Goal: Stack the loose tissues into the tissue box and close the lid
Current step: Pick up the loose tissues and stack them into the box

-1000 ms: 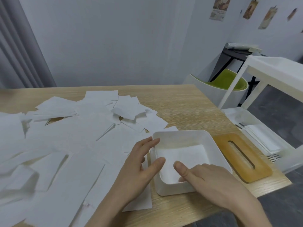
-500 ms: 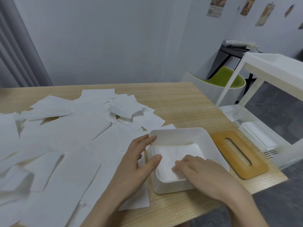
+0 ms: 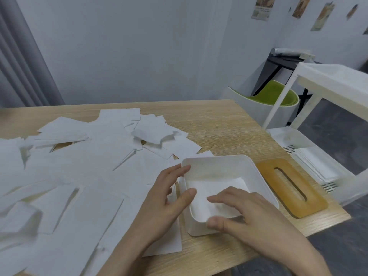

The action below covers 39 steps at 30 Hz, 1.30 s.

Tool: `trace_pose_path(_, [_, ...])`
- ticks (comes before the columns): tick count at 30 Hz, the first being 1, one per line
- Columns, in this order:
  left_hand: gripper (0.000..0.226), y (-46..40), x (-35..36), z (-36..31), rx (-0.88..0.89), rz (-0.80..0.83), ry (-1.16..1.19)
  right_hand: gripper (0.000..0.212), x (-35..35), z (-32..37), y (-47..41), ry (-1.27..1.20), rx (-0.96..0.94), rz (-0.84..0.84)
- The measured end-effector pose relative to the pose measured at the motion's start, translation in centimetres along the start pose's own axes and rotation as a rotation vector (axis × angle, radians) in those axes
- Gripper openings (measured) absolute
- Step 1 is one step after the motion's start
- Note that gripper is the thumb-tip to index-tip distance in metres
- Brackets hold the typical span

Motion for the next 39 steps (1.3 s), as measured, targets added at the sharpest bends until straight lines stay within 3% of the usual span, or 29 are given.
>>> trace_pose_path(5, [0.054, 0.0, 0.1, 0.1, -0.007, -0.003, 0.027, 0.088, 0.5, -0.3, 0.3, 0.063, -0.044, -0.125])
trace_pose_path(10, [0.057, -0.1, 0.1, 0.2, -0.019, 0.004, 0.027, 0.079, 0.0, -0.9, 0.0, 0.065, -0.004, -0.194])
trace_pose_path(20, [0.060, -0.5, 0.8, 0.5, -0.033, -0.023, 0.025, 0.092, -0.4, -2.8, -0.6, 0.090, -0.006, -0.250])
trace_pose_path(27, [0.054, -0.4, 1.1, 0.1, -0.030, -0.079, -0.008, 0.068, -0.6, -3.2, -1.0, 0.023, -0.093, -0.380])
trace_pose_path(39, [0.062, -0.3, 0.1, -0.2, -0.025, -0.089, -0.080, 0.066, -0.2, -2.7, -1.5, 0.017, -0.104, -0.320])
Point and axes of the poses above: each hand's wrist, its own y-axis away from the middle knuckle, its own x-axis out of the palm, z = x × y, the point moved 8 cm from there along -y, towards the middle knuckle, and after that the axes turned 15 degrees about y, right-handed, at the moved point
